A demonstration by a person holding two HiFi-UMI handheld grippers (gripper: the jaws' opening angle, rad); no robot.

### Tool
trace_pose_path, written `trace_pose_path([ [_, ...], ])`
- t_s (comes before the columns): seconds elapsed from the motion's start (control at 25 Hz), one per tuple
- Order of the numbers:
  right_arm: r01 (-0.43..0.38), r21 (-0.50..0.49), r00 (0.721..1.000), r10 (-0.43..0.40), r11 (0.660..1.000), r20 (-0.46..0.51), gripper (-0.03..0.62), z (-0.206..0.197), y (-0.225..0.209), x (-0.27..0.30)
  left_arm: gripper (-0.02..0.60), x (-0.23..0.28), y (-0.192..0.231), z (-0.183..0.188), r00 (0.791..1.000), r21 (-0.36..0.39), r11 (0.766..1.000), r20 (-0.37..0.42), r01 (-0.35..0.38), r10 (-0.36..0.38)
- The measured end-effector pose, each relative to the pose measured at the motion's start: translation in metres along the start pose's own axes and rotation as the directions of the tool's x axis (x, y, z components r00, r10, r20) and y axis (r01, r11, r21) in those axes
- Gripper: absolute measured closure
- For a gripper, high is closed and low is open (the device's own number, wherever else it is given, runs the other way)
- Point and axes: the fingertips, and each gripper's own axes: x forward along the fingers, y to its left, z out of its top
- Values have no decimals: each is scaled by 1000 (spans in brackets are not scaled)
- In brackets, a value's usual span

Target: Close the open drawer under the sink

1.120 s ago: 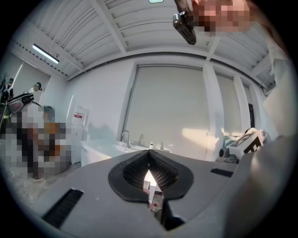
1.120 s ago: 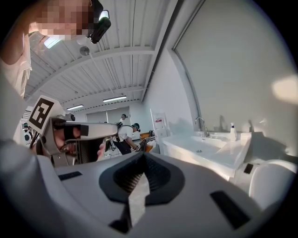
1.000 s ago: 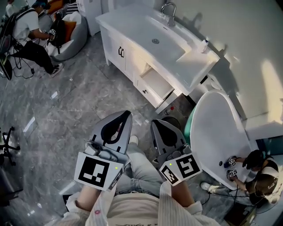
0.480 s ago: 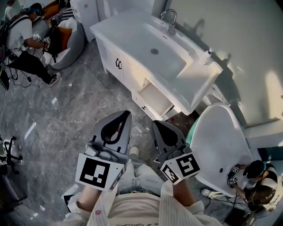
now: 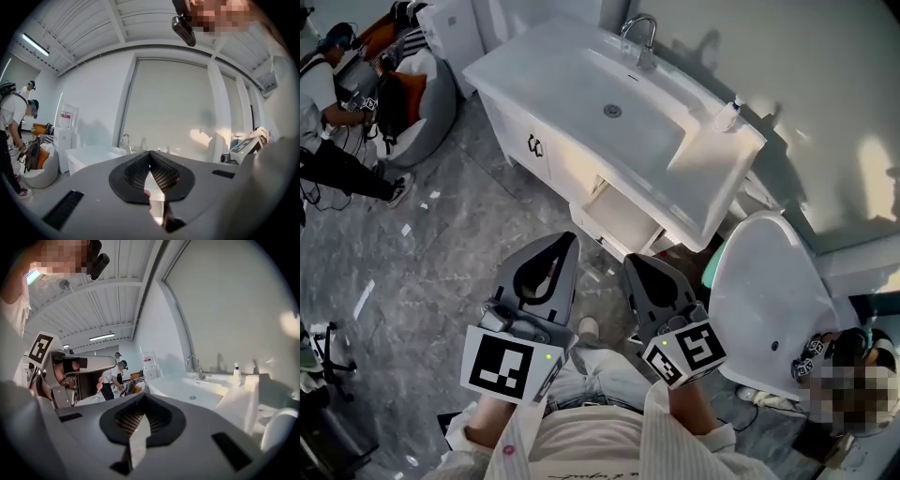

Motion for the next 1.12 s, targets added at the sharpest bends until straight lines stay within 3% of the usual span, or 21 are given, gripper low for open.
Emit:
trace_pose_path([
  [0.28, 146, 46, 989, -147, 988, 11, 585, 12, -22, 50, 566, 56, 36, 9, 984, 22, 985, -41, 173, -172],
  [0.6, 302, 95, 953, -304, 949, 2, 585, 16, -38, 101, 566, 100, 71, 18, 930, 29, 932, -85, 361, -358],
  [0.92, 489, 167, 867, -498, 856, 16, 585, 16, -54, 114, 566, 130, 77, 2, 827, 20, 835, -157, 549, -540],
  [1.12, 571, 205, 812, -584, 795, 7, 585, 4, -61, 101, 566, 136, 70, -20, 784, 2, 798, -188, 602, -591],
])
